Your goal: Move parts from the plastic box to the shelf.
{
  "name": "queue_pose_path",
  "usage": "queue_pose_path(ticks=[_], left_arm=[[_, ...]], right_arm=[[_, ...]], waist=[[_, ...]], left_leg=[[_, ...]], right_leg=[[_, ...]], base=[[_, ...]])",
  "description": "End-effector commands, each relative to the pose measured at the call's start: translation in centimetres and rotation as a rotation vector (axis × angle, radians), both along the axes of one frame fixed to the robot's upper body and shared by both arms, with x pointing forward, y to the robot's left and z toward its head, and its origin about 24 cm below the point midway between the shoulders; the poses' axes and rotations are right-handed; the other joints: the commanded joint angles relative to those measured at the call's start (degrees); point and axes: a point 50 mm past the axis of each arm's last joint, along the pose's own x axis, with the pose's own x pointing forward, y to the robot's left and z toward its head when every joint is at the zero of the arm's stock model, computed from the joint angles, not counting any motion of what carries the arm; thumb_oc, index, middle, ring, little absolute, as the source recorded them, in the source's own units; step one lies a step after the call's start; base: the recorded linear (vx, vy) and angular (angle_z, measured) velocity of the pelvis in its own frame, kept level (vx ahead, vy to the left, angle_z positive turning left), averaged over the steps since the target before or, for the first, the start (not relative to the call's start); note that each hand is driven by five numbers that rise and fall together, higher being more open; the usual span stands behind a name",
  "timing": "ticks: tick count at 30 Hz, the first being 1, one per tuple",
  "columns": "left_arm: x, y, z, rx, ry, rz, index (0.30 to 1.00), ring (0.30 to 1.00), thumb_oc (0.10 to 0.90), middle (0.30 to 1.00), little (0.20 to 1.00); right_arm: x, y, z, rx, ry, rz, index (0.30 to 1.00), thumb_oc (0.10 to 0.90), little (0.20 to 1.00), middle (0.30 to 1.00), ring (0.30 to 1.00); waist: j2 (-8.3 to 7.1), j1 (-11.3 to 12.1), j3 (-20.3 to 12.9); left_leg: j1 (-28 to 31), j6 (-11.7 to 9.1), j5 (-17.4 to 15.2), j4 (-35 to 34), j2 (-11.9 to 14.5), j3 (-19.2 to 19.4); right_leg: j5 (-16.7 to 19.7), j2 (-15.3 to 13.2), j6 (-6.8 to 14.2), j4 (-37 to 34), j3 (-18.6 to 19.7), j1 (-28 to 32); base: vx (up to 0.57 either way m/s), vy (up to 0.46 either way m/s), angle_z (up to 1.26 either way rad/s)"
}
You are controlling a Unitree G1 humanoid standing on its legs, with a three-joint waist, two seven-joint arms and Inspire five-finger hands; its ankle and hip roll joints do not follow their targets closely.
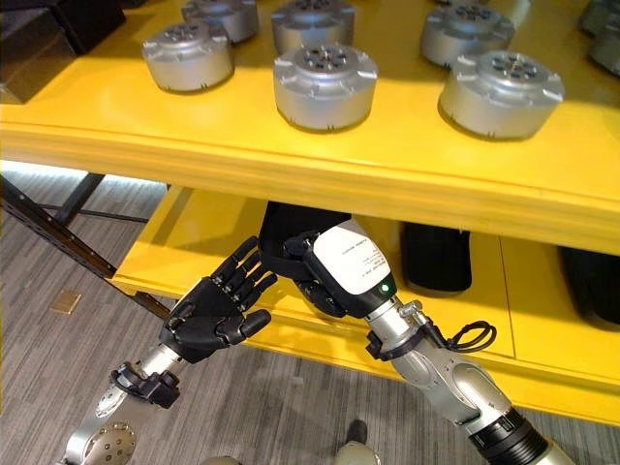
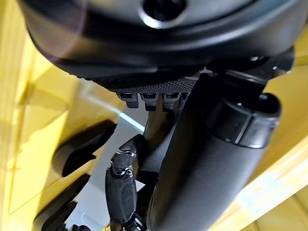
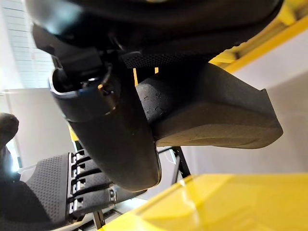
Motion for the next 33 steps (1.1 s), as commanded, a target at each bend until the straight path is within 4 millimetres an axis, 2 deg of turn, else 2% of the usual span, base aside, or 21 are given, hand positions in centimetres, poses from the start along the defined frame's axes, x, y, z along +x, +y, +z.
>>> queue_pose_path(ticks=[1,7,8,10,11,13,14,15,16,17,18,19,21,23,24,25,27,28,31,33], left_arm=[[-0.4,-0.1,2.5,-0.083,-0.118,-0.022,1.0,1.0,0.9,1.0,1.0],[-0.5,-0.2,2.2,-0.129,-0.13,0.022,1.0,1.0,0.9,1.0,1.0],[-0.3,-0.1,2.3,-0.139,-0.134,0.044,1.0,1.0,0.9,1.0,1.0],[0.0,-0.2,2.2,-0.142,-0.129,0.048,1.0,1.0,0.9,1.0,1.0],[0.0,-0.3,2.2,-0.134,-0.13,0.041,1.0,1.0,0.9,1.0,1.0],[0.0,-0.4,2.0,-0.118,-0.127,0.015,1.0,1.0,0.9,1.0,1.0],[0.0,-0.4,1.9,-0.109,-0.131,0.011,1.0,1.0,0.9,1.0,1.0],[-0.2,-0.4,1.8,-0.097,-0.131,0.017,1.0,1.0,0.9,1.0,1.0],[-0.3,-0.3,1.8,-0.094,-0.129,0.025,1.0,1.0,0.9,1.0,1.0],[-0.3,-0.2,1.7,-0.091,-0.127,0.037,1.0,1.0,0.9,1.0,1.0],[-0.4,0.0,1.8,-0.093,-0.125,0.056,1.0,1.0,0.9,1.0,1.0],[-0.5,0.3,1.8,-0.109,-0.12,0.076,1.0,1.0,0.9,1.0,1.0],[-0.6,0.4,1.8,-0.118,-0.123,0.084,1.0,1.0,0.9,1.0,1.0],[-0.9,0.6,1.6,-0.133,-0.139,0.092,1.0,1.0,0.9,1.0,1.0],[-1.0,0.6,1.6,-0.137,-0.142,0.094,1.0,1.0,0.9,1.0,1.0],[-0.9,0.6,1.5,-0.146,-0.146,0.101,1.0,1.0,0.9,1.0,1.0],[-0.5,0.4,1.4,-0.15,-0.134,0.075,1.0,1.0,0.9,1.0,1.0],[-0.4,0.3,1.3,-0.136,-0.127,0.067,1.0,1.0,0.9,1.0,1.0],[0.1,-0.1,1.4,-0.141,-0.125,0.044,1.0,1.0,0.9,1.0,1.0],[0.5,-0.4,1.6,-0.102,-0.144,0.038,1.0,1.0,0.9,1.0,1.0]], right_arm=[[-0.5,2.0,4.5,0.132,-0.233,0.13,0.3,0.4,0.3,0.3,0.3],[-0.2,1.8,4.3,0.156,-0.216,0.106,0.3,0.4,0.3,0.3,0.3],[-0.2,1.9,4.3,0.159,-0.216,0.103,0.3,0.4,0.3,0.3,0.3],[-0.1,1.9,4.3,0.164,-0.217,0.087,0.3,0.4,0.3,0.3,0.3],[0.0,1.9,4.3,0.173,-0.216,0.076,0.3,0.4,0.3,0.3,0.3],[0.3,1.7,4.5,0.184,-0.215,0.056,0.3,0.4,0.3,0.3,0.3],[0.5,1.7,4.6,0.179,-0.213,0.053,0.3,0.4,0.3,0.3,0.3],[0.5,1.7,4.6,0.173,-0.213,0.053,0.3,0.4,0.3,0.3,0.3],[0.5,1.6,4.7,0.17,-0.213,0.056,0.3,0.4,0.3,0.3,0.3],[0.3,1.6,4.7,0.171,-0.212,0.061,0.3,0.4,0.3,0.3,0.3],[0.1,1.5,4.8,0.169,-0.213,0.067,0.3,0.4,0.3,0.3,0.3],[-0.2,1.5,5.0,0.158,-0.208,0.073,0.3,0.4,0.3,0.3,0.3],[-0.2,1.4,5.1,0.151,-0.207,0.079,0.3,0.4,0.3,0.3,0.3],[0.1,1.3,5.7,0.141,-0.217,0.085,0.3,0.4,0.3,0.3,0.3],[0.1,1.3,5.9,0.142,-0.221,0.085,0.3,0.4,0.3,0.3,0.3],[0.4,0.9,6.6,0.142,-0.233,0.073,0.3,0.4,0.3,0.3,0.3],[0.9,0.3,7.1,0.149,-0.245,0.032,0.3,0.4,0.3,0.3,0.3],[1.2,0.0,7.0,0.159,-0.235,0.014,0.3,0.4,0.3,0.3,0.3],[1.2,-0.7,6.7,0.171,-0.246,-0.009,0.3,0.4,0.3,0.3,0.3],[1.1,-1.0,6.4,0.184,-0.236,-0.023,0.3,0.4,0.3,0.3,0.3]], waist=[[-1.77,2.21,-7.0],[-1.59,2.12,-7.29],[-1.73,1.93,-7.23],[-1.7,1.91,-6.87],[-1.77,1.8,-6.57],[-1.57,1.49,-5.8],[-1.59,1.43,-5.31],[-1.36,1.41,-5.15],[-1.21,1.29,-5.16],[-0.84,1.21,-5.16],[-0.41,1.05,-5.14],[0.06,1.01,-5.03],[0.19,0.96,-4.72],[0.82,1.06,-4.25],[0.97,0.94,-4.09],[1.7,0.18,-3.64],[2.54,-0.1,-2.69],[2.9,-0.1,-2.14],[3.47,-0.59,-0.71],[3.98,-1.18,0.75]], left_leg=[[-0.24,7.88,-12.06,3.68,-5.18,2.81],[-2.57,5.56,-7.44,9.91,-3.74,2.16],[-3.53,5.02,-5.44,13.35,-3.53,3.04],[-5.44,4.64,-4.2,17.79,-3.37,3.56],[-6.65,4.53,-3.76,19.95,-2.45,4.26],[-8.55,4.11,-5.25,21.03,1.08,5.39],[-9.03,5.06,-4.97,18.84,2.39,6.57],[-8.42,5.22,-4.52,13.69,3.42,6.54],[-7.8,5.2,-4.37,11.04,3.85,6.49],[-7.27,4.59,-2.68,6.88,4.9,6.12],[-7.05,3.58,0.09,2.66,6.57,5.36],[-7.49,2.25,4.82,-1.66,9.11,3.7],[-8.35,1.73,7.84,-3.24,11.12,2.25],[-9.76,0.87,11.91,-6.2,14.91,-0.61],[-9.76,0.67,12.23,-6.5,15.4,-0.77],[-8.85,0.3,11.02,-7.59,16.07,-0.08],[-8.7,0.25,8.97,-7.73,15.19,0.04],[-9.13,0.58,7.17,-7.48,13.86,-1.21],[-10.04,1.52,3.43,-6.55,11.28,-1.51],[-11.0,2.7,-0.45,-5.15,8.2,-1.09]], right_leg=[[-4.84,5.17,-2.49,-3.01,-1.98,-0.03],[-7.67,7.8,-5.32,-3.27,-2.67,1.54],[-8.19,8.09,-6.15,-3.43,-3.13,1.84],[-9.06,8.56,-6.94,-3.15,-3.38,2.23],[-9.54,8.73,-7.32,-2.83,-3.54,2.29],[-11.48,9.75,-7.48,-1.51,-3.36,2.64],[-11.32,9.56,-7.64,-0.67,-4.03,2.13],[-11.65,9.42,-7.35,0.41,-4.03,1.85],[-11.87,9.27,-7.19,1.0,-4.08,1.67],[-12.13,9.14,-6.92,1.5,-3.93,1.54],[-12.5,8.92,-6.66,2.01,-3.58,1.41],[-13.23,8.37,-6.31,2.98,-2.78,1.2],[-13.96,7.69,-6.29,3.99,-1.83,0.94],[-15.54,5.85,-6.37,8.08,-0.5,-1.36],[-16.05,5.42,-6.38,9.46,-0.38,-2.14],[-17.59,4.11,-6.29,14.39,-0.47,-5.22],[-18.86,2.79,-5.71,19.58,0.24,-8.46],[-18.86,2.43,-5.16,21.2,1.15,-9.42],[-17.88,0.89,-3.49,22.93,2.92,-11.11],[-16.04,-0.98,-1.19,23.2,4.87,-12.45]], base=[[0.13,-0.057,0.01],[0.14,-0.108,0.16],[0.09,-0.121,0.12],[0.06,-0.118,-0.02],[0.08,-0.111,0.03],[0.04,-0.035,0.1],[-0.02,0.124,0.15],[-0.01,0.181,0.12],[0.05,0.224,0.13],[0.06,0.231,0.16],[0.06,0.355,0.17],[0.05,0.361,0.07],[0.02,0.323,-0.19],[-0.02,0.451,-0.6],[-0.09,0.533,-0.65],[-0.11,0.494,-0.58],[-0.1,0.496,-0.44],[-0.04,0.277,-0.25],[-0.06,0.256,0.05],[-0.04,0.313,0.09]])
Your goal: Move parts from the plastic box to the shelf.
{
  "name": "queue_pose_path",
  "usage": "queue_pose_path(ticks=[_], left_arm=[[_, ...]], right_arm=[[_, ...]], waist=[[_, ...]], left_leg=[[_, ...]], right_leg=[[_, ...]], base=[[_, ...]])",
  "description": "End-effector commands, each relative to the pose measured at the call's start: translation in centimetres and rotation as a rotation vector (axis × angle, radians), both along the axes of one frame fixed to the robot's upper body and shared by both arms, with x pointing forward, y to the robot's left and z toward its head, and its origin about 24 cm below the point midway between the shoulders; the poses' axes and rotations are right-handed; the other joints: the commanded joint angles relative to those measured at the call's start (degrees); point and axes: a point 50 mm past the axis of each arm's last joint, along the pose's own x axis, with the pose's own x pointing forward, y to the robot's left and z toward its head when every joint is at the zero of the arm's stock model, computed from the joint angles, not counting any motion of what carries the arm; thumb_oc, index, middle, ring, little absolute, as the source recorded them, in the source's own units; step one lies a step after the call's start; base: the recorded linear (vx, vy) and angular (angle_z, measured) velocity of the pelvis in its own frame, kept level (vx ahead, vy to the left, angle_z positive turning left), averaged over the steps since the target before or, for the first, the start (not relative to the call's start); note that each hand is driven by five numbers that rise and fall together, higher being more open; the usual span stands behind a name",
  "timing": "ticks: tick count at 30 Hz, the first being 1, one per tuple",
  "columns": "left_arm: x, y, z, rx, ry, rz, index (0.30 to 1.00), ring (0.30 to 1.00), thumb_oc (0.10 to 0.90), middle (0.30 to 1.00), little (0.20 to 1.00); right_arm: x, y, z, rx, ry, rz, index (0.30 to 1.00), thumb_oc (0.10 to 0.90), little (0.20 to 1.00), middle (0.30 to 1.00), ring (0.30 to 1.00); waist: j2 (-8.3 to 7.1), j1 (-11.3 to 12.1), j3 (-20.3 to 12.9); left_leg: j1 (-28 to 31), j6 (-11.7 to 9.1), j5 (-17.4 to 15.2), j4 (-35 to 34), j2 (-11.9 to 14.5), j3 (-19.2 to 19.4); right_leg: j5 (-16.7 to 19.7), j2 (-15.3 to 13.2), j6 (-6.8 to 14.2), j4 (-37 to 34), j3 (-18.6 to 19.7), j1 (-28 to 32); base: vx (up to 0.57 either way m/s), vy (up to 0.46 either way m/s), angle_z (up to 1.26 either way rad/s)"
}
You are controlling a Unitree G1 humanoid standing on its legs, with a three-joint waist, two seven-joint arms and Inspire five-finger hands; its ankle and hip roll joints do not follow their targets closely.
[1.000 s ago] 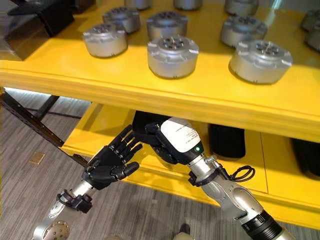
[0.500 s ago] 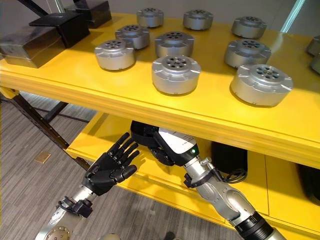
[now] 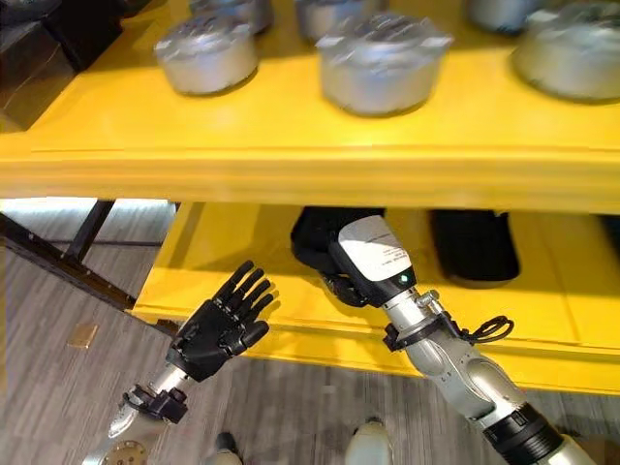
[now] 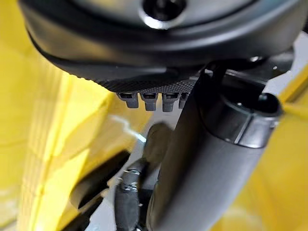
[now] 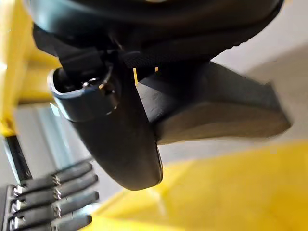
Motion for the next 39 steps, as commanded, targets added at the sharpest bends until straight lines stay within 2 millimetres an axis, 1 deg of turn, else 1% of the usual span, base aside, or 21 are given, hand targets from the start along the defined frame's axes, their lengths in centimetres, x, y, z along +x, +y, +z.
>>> queue_pose_path(ticks=[1,3,5,8,9,10,11,15,19,22,23,25,27,28,30,31,32,34,36,38,39], left_arm=[[0.6,-0.8,4.4,-0.067,-0.235,-0.024,1.0,1.0,0.9,1.0,1.0],[0.7,-0.6,4.5,-0.08,-0.235,-0.007,1.0,1.0,0.9,1.0,1.0],[0.8,0.3,5.4,-0.115,-0.259,0.048,1.0,1.0,0.9,1.0,1.0],[0.9,0.7,5.9,-0.129,-0.278,0.056,1.0,1.0,0.9,1.0,1.0],[1.0,1.0,6.4,-0.118,-0.309,0.056,1.0,1.0,0.9,1.0,1.0],[1.0,1.1,6.5,-0.119,-0.314,0.057,1.0,1.0,0.9,1.0,1.0],[1.0,1.3,6.8,-0.118,-0.33,0.066,1.0,1.0,0.9,1.0,1.0],[1.1,0.9,7.5,-0.121,-0.363,0.021,1.0,1.0,0.9,1.0,1.0],[1.1,0.7,8.1,-0.134,-0.392,-0.016,1.0,1.0,0.9,1.0,1.0],[1.4,0.4,9.1,-0.133,-0.438,-0.027,1.0,1.0,0.9,1.0,1.0],[1.4,0.4,9.2,-0.133,-0.438,-0.024,1.0,1.0,0.9,1.0,1.0],[2.0,0.4,9.7,-0.149,-0.432,-0.006,1.0,1.0,0.9,1.0,1.0],[2.2,0.0,9.9,-0.133,-0.441,-0.033,1.0,1.0,0.9,1.0,1.0],[2.2,0.0,9.9,-0.133,-0.442,-0.033,1.0,1.0,0.9,1.0,1.0],[2.4,0.0,10.1,-0.125,-0.442,-0.003,1.0,1.0,0.9,1.0,1.0],[2.4,0.1,10.1,-0.127,-0.438,0.002,1.0,1.0,0.9,1.0,1.0],[2.6,0.1,10.1,-0.125,-0.424,0.019,1.0,1.0,0.9,1.0,1.0],[2.5,0.0,10.1,-0.121,-0.446,-0.019,1.0,1.0,0.9,1.0,1.0],[2.3,-0.1,10.2,-0.127,-0.459,-0.046,1.0,1.0,0.9,1.0,1.0],[2.2,-0.2,10.3,-0.123,-0.471,-0.068,1.0,1.0,0.9,1.0,1.0],[2.3,-0.4,10.4,-0.118,-0.473,-0.074,1.0,1.0,0.9,1.0,1.0]], right_arm=[[-0.6,1.7,7.4,0.172,-0.378,0.146,0.3,0.4,0.3,0.3,0.3],[-0.7,1.5,7.4,0.193,-0.374,0.141,0.3,0.4,0.3,0.3,0.3],[-1.3,1.5,7.2,0.222,-0.379,0.144,0.3,0.4,0.3,0.3,0.3],[-1.5,1.5,7.1,0.226,-0.389,0.14,0.3,0.4,0.3,0.3,0.3],[-1.7,1.5,7.2,0.213,-0.418,0.141,0.3,0.4,0.3,0.3,0.3],[-1.7,1.5,7.3,0.207,-0.426,0.143,0.3,0.4,0.3,0.3,0.3],[-1.7,1.6,7.6,0.184,-0.451,0.143,0.3,0.4,0.3,0.3,0.3],[-1.4,1.5,8.4,0.174,-0.483,0.117,0.3,0.4,0.3,0.3,0.3],[-1.2,1.2,9.2,0.16,-0.466,0.123,0.3,0.4,0.3,0.3,0.3],[-0.9,1.0,10.3,0.146,-0.498,0.106,0.3,0.4,0.3,0.3,0.3],[-0.8,1.0,10.5,0.146,-0.499,0.104,0.3,0.4,0.3,0.3,0.3],[-0.4,1.0,11.2,0.139,-0.527,0.106,0.3,0.4,0.3,0.3,0.3],[-0.2,1.1,11.8,0.141,-0.542,0.126,0.3,0.4,0.3,0.3,0.3],[-0.2,1.1,11.9,0.141,-0.542,0.127,0.3,0.4,0.3,0.3,0.3],[-0.9,1.4,12.4,0.107,-0.61,0.141,0.3,0.4,0.3,0.3,0.3],[-0.9,1.4,12.5,0.106,-0.617,0.141,0.3,0.4,0.3,0.3,0.3],[-0.9,1.3,13.1,0.106,-0.633,0.122,0.3,0.4,0.3,0.3,0.3],[-0.7,1.0,13.8,0.101,-0.656,0.092,0.3,0.4,0.3,0.3,0.3],[-0.5,0.6,14.1,0.101,-0.66,0.076,0.3,0.4,0.3,0.3,0.3],[-0.4,0.2,14.3,0.096,-0.655,0.062,0.3,0.4,0.3,0.3,0.3],[-0.2,0.0,14.3,0.071,-0.653,0.045,0.3,0.4,0.3,0.3,0.3]], waist=[[1.68,0.7,-0.47],[1.73,0.66,-0.01],[1.69,0.74,1.53],[1.57,1.07,2.72],[1.33,1.69,4.33],[1.27,1.84,4.71],[0.94,2.37,5.78],[0.25,3.48,6.87],[-0.33,3.68,7.88],[-0.6,3.47,9.96],[-0.6,3.44,10.01],[-0.73,3.46,11.49],[-1.32,3.67,13.26],[-1.32,3.69,13.18],[-2.01,3.75,14.42],[-2.09,3.76,14.53],[-2.48,3.83,14.69],[-2.84,3.93,14.69],[-2.97,3.95,14.69],[-3.06,3.88,14.69],[-3.05,3.8,14.69]], left_leg=[[0.86,1.83,-6.47,4.01,0.89,-3.25],[0.93,2.28,-7.31,4.59,0.08,-3.13],[0.05,3.28,-8.96,6.25,-1.0,-2.69],[-1.28,3.54,-9.58,7.46,-1.12,-2.88],[-3.32,3.51,-9.99,9.29,-0.79,-3.35],[-3.86,3.46,-10.07,9.81,-0.73,-3.52],[-5.4,3.38,-10.34,11.18,-0.42,-3.9],[-7.6,3.14,-10.69,13.32,0.04,-4.8],[-9.86,2.91,-11.58,16.2,-0.17,-6.28],[-14.37,2.85,-13.52,21.57,-0.31,-8.36],[-15.08,2.88,-13.86,22.3,-0.27,-8.56],[-17.93,3.15,-14.85,24.79,-0.45,-9.32],[-20.8,3.33,-15.45,26.66,-0.8,-10.06],[-21.04,3.34,-15.5,26.83,-0.79,-10.09],[-23.21,3.37,-15.44,27.66,-0.84,-10.13],[-23.46,3.4,-15.45,27.77,-0.88,-10.12],[-24.7,3.49,-15.69,28.46,-0.98,-10.22],[-25.86,3.75,-16.28,29.55,-1.01,-10.09],[-26.6,3.76,-17.1,30.57,-0.95,-9.95],[-27.31,3.87,-17.37,31.0,-0.87,-9.75],[-27.84,3.96,-16.94,30.74,-0.85,-9.78]], right_leg=[[-4.47,2.84,-2.92,1.64,-4.03,4.45],[-3.77,2.21,-2.26,1.31,-3.57,4.42],[-2.14,0.84,-0.97,0.0,-2.86,3.98],[-1.67,0.49,-0.56,-0.52,-2.59,3.52],[-1.42,0.61,-0.59,-0.75,-2.68,2.91],[-1.38,0.72,-0.59,-0.71,-2.71,2.73],[-1.42,0.96,-0.64,-0.42,-2.88,2.14],[-1.85,1.68,-1.07,-0.09,-3.43,1.86],[-2.1,2.93,-1.52,0.38,-2.55,0.92],[-3.09,3.59,-2.07,3.9,-1.06,-2.4],[-3.32,3.61,-2.13,4.48,-0.93,-2.99],[-4.02,3.66,-2.45,6.95,-0.26,-5.73],[-4.29,3.93,-2.62,8.75,0.08,-8.25],[-4.32,3.92,-2.62,8.9,0.12,-8.49],[-4.07,4.04,-2.63,9.47,-0.31,-10.24],[-4.04,4.06,-2.65,9.54,-0.34,-10.46],[-4.05,4.1,-2.74,10.04,-0.34,-11.63],[-4.09,4.08,-2.84,10.6,-0.38,-12.68],[-4.54,4.03,-2.76,11.21,-0.45,-13.3],[-4.63,4.01,-2.8,11.7,-0.52,-14.12],[-4.39,4.05,-2.94,11.91,-0.46,-14.79]], base=[[0.0,0.249,0.04],[0.01,0.15,0.08],[-0.09,0.127,0.03],[-0.13,0.013,-0.02],[-0.2,-0.049,-0.04],[-0.27,-0.123,-0.08],[-0.17,-0.102,-0.11],[-0.11,-0.108,-0.06],[-0.07,-0.083,-0.01],[-0.11,-0.058,-0.04],[-0.15,-0.051,-0.01],[-0.16,-0.051,-0.03],[-0.16,-0.104,-0.07],[-0.16,-0.145,-0.02],[-0.12,-0.107,0.01],[-0.1,-0.077,-0.03],[-0.07,-0.075,-0.05],[-0.05,-0.077,-0.17],[-0.03,-0.053,-0.13],[-0.03,-0.039,-0.01],[0.0,0.0,0.0]])
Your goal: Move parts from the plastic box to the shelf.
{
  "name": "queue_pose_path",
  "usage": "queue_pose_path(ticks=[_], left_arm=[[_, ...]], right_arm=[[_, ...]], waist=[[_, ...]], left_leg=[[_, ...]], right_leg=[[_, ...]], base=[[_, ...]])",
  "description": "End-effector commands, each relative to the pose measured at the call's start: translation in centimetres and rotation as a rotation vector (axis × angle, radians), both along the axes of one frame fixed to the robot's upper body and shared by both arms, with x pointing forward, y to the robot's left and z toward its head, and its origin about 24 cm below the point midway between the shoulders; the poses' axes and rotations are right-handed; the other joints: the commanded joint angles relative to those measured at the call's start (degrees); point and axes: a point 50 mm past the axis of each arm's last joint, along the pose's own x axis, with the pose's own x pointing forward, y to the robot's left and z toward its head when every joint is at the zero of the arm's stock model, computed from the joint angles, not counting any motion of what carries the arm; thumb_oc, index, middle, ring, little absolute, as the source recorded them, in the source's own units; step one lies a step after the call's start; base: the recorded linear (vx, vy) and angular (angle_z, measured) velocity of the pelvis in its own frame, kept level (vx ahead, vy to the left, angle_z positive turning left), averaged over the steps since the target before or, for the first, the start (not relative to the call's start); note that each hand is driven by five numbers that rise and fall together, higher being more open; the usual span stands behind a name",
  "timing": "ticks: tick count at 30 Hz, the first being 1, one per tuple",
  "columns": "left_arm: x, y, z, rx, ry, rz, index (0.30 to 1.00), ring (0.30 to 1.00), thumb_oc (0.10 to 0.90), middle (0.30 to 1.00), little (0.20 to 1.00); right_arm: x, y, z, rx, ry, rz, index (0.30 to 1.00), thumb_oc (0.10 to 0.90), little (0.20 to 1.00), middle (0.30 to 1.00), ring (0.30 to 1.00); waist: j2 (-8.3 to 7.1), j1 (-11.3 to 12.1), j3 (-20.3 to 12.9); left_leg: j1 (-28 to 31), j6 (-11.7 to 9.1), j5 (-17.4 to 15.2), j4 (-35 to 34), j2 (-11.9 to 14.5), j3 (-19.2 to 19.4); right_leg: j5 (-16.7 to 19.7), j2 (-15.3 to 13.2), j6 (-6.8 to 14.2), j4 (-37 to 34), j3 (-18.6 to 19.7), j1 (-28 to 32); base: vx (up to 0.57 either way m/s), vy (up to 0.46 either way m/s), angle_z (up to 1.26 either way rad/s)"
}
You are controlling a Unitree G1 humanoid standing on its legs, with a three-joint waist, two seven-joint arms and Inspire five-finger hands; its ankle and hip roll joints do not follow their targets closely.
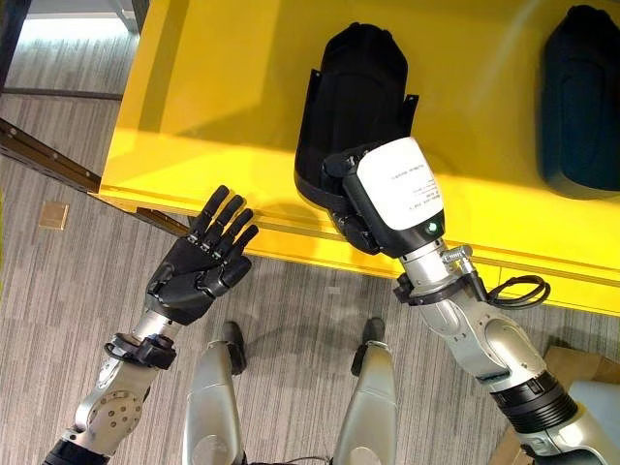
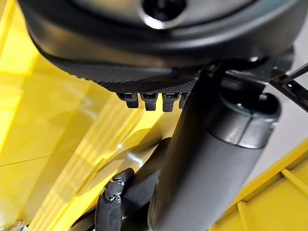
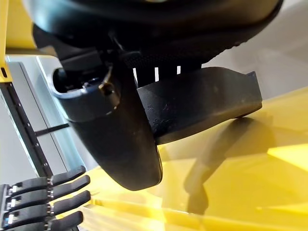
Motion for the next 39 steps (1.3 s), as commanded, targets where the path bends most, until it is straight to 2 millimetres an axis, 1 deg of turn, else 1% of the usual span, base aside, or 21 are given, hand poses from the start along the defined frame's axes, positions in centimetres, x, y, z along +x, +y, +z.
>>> queue_pose_path(ticks=[1,4,7,9,10,11,12,14,15,17,18,20,22,23,25,27,31,32,34,37,39], left_arm=[[-1.0,-0.6,4.3,-0.034,-0.232,-0.087,1.0,1.0,0.9,1.0,1.0],[-0.8,-0.6,4.3,-0.039,-0.222,-0.075,1.0,1.0,0.9,1.0,1.0],[-0.8,-0.4,4.3,-0.024,-0.225,-0.092,1.0,1.0,0.9,1.0,1.0],[-0.9,-0.3,4.0,-0.013,-0.217,-0.1,1.0,1.0,0.9,1.0,1.0],[-1.0,-0.1,3.8,-0.022,-0.207,-0.111,1.0,1.0,0.9,1.0,1.0],[-1.0,-0.1,3.8,-0.023,-0.206,-0.113,1.0,1.0,0.9,1.0,1.0],[-1.0,0.2,3.8,-0.029,-0.203,-0.119,1.0,1.0,0.9,1.0,1.0],[-0.9,0.3,3.9,-0.024,-0.204,-0.121,1.0,1.0,0.9,1.0,1.0],[-0.9,0.3,4.0,-0.017,-0.208,-0.143,1.0,1.0,0.9,1.0,1.0],[-0.9,0.3,3.9,-0.025,-0.197,-0.162,1.0,1.0,0.9,1.0,1.0],[-0.9,0.3,3.7,-0.034,-0.174,-0.173,1.0,1.0,0.9,1.0,1.0],[-0.9,0.2,3.1,-0.026,-0.15,-0.183,1.0,1.0,0.9,1.0,1.0],[-1.0,0.0,2.6,-0.02,-0.139,-0.188,1.0,1.0,0.9,1.0,1.0],[-1.0,0.0,2.3,-0.021,-0.135,-0.184,1.0,1.0,0.9,1.0,1.0],[-1.0,0.1,2.0,-0.028,-0.135,-0.196,1.0,1.0,0.9,1.0,1.0],[-0.9,0.2,2.0,-0.032,-0.141,-0.203,1.0,1.0,0.9,1.0,1.0],[-0.8,0.1,2.0,-0.04,-0.144,-0.218,1.0,1.0,0.9,1.0,1.0],[-0.6,-0.2,2.1,-0.042,-0.143,-0.223,1.0,1.0,0.9,1.0,1.0],[-0.6,-0.3,2.2,-0.05,-0.141,-0.227,1.0,1.0,0.9,1.0,1.0],[-0.4,-0.6,2.3,-0.049,-0.154,-0.228,1.0,1.0,0.9,1.0,1.0],[-0.3,-0.9,2.3,-0.057,-0.161,-0.225,1.0,1.0,0.9,1.0,1.0]], right_arm=[[-1.2,0.8,5.9,0.072,-0.279,0.067,0.3,0.4,0.3,0.3,0.3],[-0.9,0.5,5.6,0.059,-0.269,0.049,0.3,0.4,0.3,0.3,0.3],[-0.9,0.0,5.5,0.02,-0.291,0.01,0.3,0.4,0.3,0.3,0.3],[-0.8,-0.8,5.8,0.017,-0.292,-0.034,0.3,0.4,0.3,0.3,0.3],[-0.5,-1.5,6.1,0.009,-0.295,-0.073,0.3,0.4,0.3,0.3,0.3],[-0.5,-1.6,6.2,0.01,-0.295,-0.075,0.3,0.4,0.3,0.3,0.3],[-0.2,-2.5,6.7,0.004,-0.296,-0.115,0.3,0.4,0.3,0.3,0.3],[0.0,-2.8,7.0,-0.009,-0.3,-0.133,0.3,0.4,0.3,0.3,0.3],[0.5,-3.7,7.7,-0.02,-0.293,-0.175,0.3,0.4,0.3,0.3,0.3],[0.9,-4.4,8.1,0.009,-0.267,-0.194,0.3,0.4,0.3,0.3,0.3],[1.2,-4.9,8.3,-0.005,-0.262,-0.217,0.3,0.4,0.3,0.3,0.3],[1.7,-5.4,8.0,-0.049,-0.241,-0.248,0.3,0.4,0.3,0.3,0.3],[2.2,-6.1,7.6,-0.058,-0.206,-0.281,0.3,0.4,0.3,0.3,0.3],[2.6,-7.0,7.1,-0.044,-0.168,-0.322,0.3,0.4,0.3,0.3,0.3],[2.9,-7.4,6.7,-0.071,-0.159,-0.35,0.3,0.4,0.3,0.3,0.3],[3.1,-7.7,6.8,-0.063,-0.15,-0.359,0.3,0.4,0.3,0.3,0.3],[3.6,-7.7,7.2,-0.089,-0.154,-0.373,0.3,0.4,0.3,0.3,0.3],[3.9,-7.3,8.0,-0.104,-0.16,-0.363,0.3,0.4,0.3,0.3,0.3],[4.2,-7.0,8.3,-0.111,-0.157,-0.352,0.3,0.4,0.3,0.3,0.3],[4.8,-6.3,8.5,-0.16,-0.139,-0.343,0.3,0.4,0.3,0.3,0.3],[5.2,-5.7,8.1,-0.2,-0.127,-0.334,0.3,0.4,0.3,0.3,0.3]], waist=[[-2.93,0.52,-0.93],[-3.06,0.39,-0.93],[-3.19,0.37,-0.93],[-3.43,0.42,-0.93],[-3.65,0.56,-0.93],[-3.67,0.58,-0.93],[-4.01,0.86,-0.93],[-4.2,1.06,-0.93],[-4.6,1.59,-0.93],[-4.77,1.92,-0.93],[-4.92,2.13,-1.07],[-5.01,2.42,-1.61],[-5.03,2.59,-1.97],[-4.93,2.65,-2.41],[-4.73,2.68,-2.79],[-4.43,2.61,-2.95],[-3.9,2.56,-3.0],[-3.44,2.67,-2.92],[-3.18,2.74,-2.87],[-2.82,2.94,-2.64],[-2.26,2.98,-2.51]], left_leg=[[-0.85,5.14,-4.87,1.24,-3.87,-0.47],[-0.68,5.17,-5.01,0.93,-3.88,-0.22],[-0.43,5.15,-4.16,-0.33,-4.16,0.08],[0.57,5.07,-4.44,-0.62,-4.13,0.34],[1.36,5.05,-4.37,-0.94,-4.01,0.57],[1.5,5.04,-4.36,-1.02,-3.99,0.61],[2.39,4.97,-4.24,-1.35,-3.84,0.72],[2.92,4.91,-4.19,-1.55,-3.81,0.7],[3.62,4.85,-4.13,-1.73,-3.68,0.58],[4.19,4.78,-4.03,-1.95,-3.53,0.6],[4.62,4.73,-3.96,-2.07,-3.35,0.6],[5.37,4.53,-3.7,-2.45,-3.14,0.5],[5.86,4.53,-3.62,-2.53,-2.98,0.48],[6.45,4.5,-3.43,-2.74,-2.75,0.58],[6.87,4.51,-3.28,-2.99,-2.74,0.71],[7.19,4.39,-3.01,-3.34,-2.74,0.95],[7.48,4.25,-2.73,-3.73,-2.79,1.2],[7.5,4.04,-2.63,-3.77,-2.8,1.2],[7.39,4.02,-2.69,-3.62,-2.81,1.18],[6.89,4.06,-2.71,-3.41,-2.88,1.31],[6.97,4.07,-2.39,-3.96,-3.26,1.4]], right_leg=[[-7.38,2.4,-3.2,4.36,-3.99,3.19],[-7.68,2.43,-3.04,4.44,-3.82,3.09],[-7.12,2.73,-3.04,3.44,-3.99,3.29],[-7.35,2.79,-2.91,3.16,-4.17,4.2],[-7.27,2.87,-2.94,2.61,-4.37,5.1],[-7.24,2.91,-2.96,2.48,-4.42,5.26],[-6.99,3.03,-2.93,1.62,-4.9,6.44],[-6.85,3.16,-2.92,1.07,-5.16,7.2],[-6.71,3.31,-2.96,0.5,-5.64,8.3],[-6.7,3.36,-2.99,0.27,-6.06,9.05],[-6.72,3.38,-3.07,0.19,-6.52,9.66],[-6.78,3.4,-3.31,0.09,-7.2,10.56],[-6.91,3.34,-3.48,0.21,-7.49,11.06],[-7.01,3.16,-3.68,0.27,-7.82,11.63],[-7.16,3.04,-3.75,0.34,-7.91,11.97],[-7.25,2.95,-3.7,0.32,-7.89,12.09],[-7.35,2.71,-3.67,0.48,-7.83,11.96],[-7.53,2.51,-3.7,0.73,-7.71,11.77],[-7.65,2.32,-3.73,1.05,-7.66,11.55],[-7.76,1.87,-3.71,1.64,-7.67,10.82],[-7.94,1.53,-3.67,1.99,-7.73,10.48]], base=[[0.0,0.0,0.0],[0.0,-0.035,0.01],[0.0,-0.05,0.0],[0.04,-0.068,0.0],[0.03,-0.049,0.0],[0.05,-0.089,0.0],[0.04,-0.082,-0.01],[0.04,-0.084,0.0],[0.04,-0.078,0.0],[0.04,-0.07,0.0],[0.04,-0.041,0.03],[0.06,-0.036,0.02],[0.08,-0.028,-0.01],[0.09,-0.023,-0.01],[0.07,-0.016,0.01],[0.02,0.001,0.01],[0.0,0.009,-0.01],[0.0,0.031,-0.04],[0.0,0.029,-0.07],[-0.02,0.013,-0.02],[-0.04,0.043,-0.01]])
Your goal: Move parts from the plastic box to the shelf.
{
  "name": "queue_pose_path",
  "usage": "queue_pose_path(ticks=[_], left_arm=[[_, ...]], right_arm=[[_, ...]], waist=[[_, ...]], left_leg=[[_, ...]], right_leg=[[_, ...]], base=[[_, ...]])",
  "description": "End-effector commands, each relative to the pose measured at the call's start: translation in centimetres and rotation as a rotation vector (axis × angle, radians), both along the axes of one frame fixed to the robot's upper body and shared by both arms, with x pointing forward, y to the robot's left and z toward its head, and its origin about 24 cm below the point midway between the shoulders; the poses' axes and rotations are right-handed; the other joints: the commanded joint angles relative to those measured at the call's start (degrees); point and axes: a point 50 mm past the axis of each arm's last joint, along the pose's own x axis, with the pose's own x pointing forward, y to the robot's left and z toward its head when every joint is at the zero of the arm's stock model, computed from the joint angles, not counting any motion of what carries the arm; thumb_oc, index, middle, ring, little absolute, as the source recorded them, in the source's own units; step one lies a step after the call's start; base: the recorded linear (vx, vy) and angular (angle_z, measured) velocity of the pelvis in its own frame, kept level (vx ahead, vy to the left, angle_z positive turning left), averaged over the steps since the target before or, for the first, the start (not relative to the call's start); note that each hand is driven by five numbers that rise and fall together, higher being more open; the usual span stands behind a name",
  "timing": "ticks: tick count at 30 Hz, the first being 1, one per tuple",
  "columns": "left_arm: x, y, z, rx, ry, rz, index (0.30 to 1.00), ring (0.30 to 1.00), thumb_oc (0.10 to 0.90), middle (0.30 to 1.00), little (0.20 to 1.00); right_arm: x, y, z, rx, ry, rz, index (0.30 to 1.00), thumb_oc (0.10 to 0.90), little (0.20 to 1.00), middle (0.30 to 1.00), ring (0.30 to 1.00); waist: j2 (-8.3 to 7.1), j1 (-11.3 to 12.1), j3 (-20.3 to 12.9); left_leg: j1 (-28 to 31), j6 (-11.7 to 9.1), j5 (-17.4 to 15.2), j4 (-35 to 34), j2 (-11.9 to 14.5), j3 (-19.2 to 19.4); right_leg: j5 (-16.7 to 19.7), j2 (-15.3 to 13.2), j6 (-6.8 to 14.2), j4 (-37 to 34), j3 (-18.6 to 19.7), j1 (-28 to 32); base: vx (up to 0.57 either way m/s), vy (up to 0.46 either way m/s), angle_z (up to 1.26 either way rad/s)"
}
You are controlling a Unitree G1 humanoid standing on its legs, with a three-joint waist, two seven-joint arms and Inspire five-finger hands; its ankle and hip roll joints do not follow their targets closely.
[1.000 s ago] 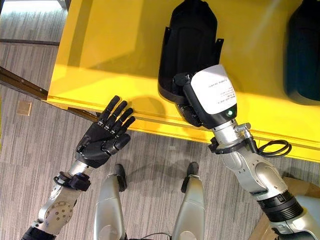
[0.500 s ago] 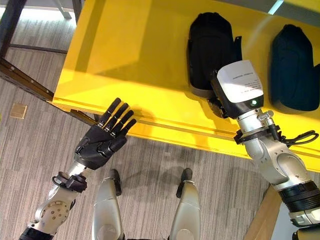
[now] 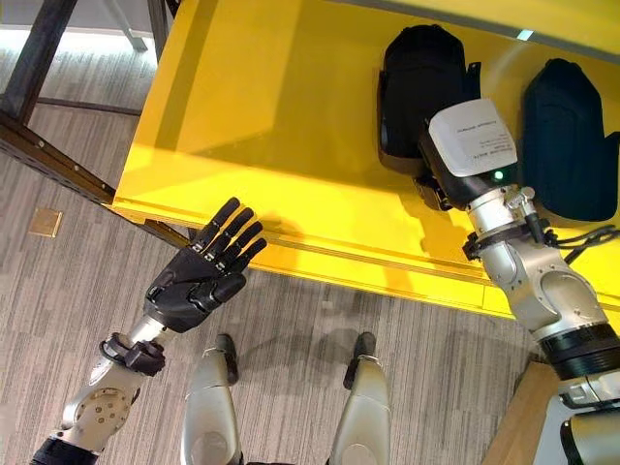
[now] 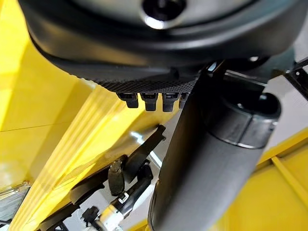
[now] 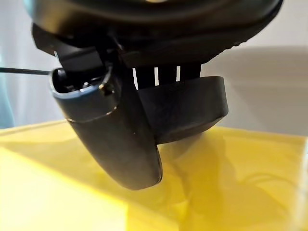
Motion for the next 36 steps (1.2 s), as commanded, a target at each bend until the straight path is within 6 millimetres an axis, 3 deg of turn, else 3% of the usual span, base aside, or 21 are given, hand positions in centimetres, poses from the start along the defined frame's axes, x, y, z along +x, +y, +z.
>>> queue_pose_path(ticks=[1,12,17,27,36], left_arm=[[-0.5,-1.6,2.8,-0.073,-0.183,-0.08,1.0,1.0,0.9,1.0,1.0],[-0.5,-1.9,2.9,-0.126,-0.193,-0.093,1.0,1.0,0.9,1.0,1.0],[-0.5,-1.8,3.4,-0.161,-0.214,-0.071,1.0,1.0,0.9,1.0,1.0],[-0.5,-1.7,3.4,-0.151,-0.222,-0.051,1.0,1.0,0.9,1.0,1.0],[-0.3,-2.3,3.5,-0.157,-0.216,-0.072,1.0,1.0,0.9,1.0,1.0]], right_arm=[[0.0,1.2,5.1,-0.02,-0.198,0.047,0.3,0.4,0.3,0.3,0.3],[0.4,4.0,4.4,-0.121,-0.131,0.119,0.3,0.4,0.3,0.3,0.3],[-0.1,5.0,3.9,-0.141,-0.111,0.157,0.3,0.4,0.3,0.3,0.3],[-0.7,4.5,2.3,-0.118,-0.082,0.158,0.3,0.4,0.3,0.3,0.3],[-1.2,6.3,1.8,-0.18,-0.109,0.255,0.3,0.4,0.3,0.3,0.3]], waist=[[-0.21,1.34,-2.4],[1.57,0.46,-2.43],[1.73,-0.04,-2.48],[1.13,-0.77,-2.19],[1.28,-0.78,-1.94]], left_leg=[[0.04,3.61,-1.36,-2.34,-3.49,0.43],[1.72,3.6,-0.45,-4.38,-3.95,1.49],[1.97,3.25,0.49,-5.79,-3.82,1.72],[2.45,3.5,-0.33,-5.05,-3.58,2.63],[2.32,3.34,-0.07,-5.03,-3.41,2.56]], right_leg=[[-10.0,1.25,-4.53,6.55,-6.61,2.23],[-9.89,0.24,-4.14,6.41,-5.61,1.94],[-8.61,0.47,-3.77,4.09,-5.18,2.27],[-8.54,0.38,-3.43,3.82,-4.78,2.61],[-7.89,0.9,-3.55,2.64,-4.69,3.04]], base=[[-0.01,0.053,0.03],[-0.01,0.049,0.02],[-0.02,0.027,-0.04],[0.0,0.002,0.0],[0.0,-0.001,0.0]])
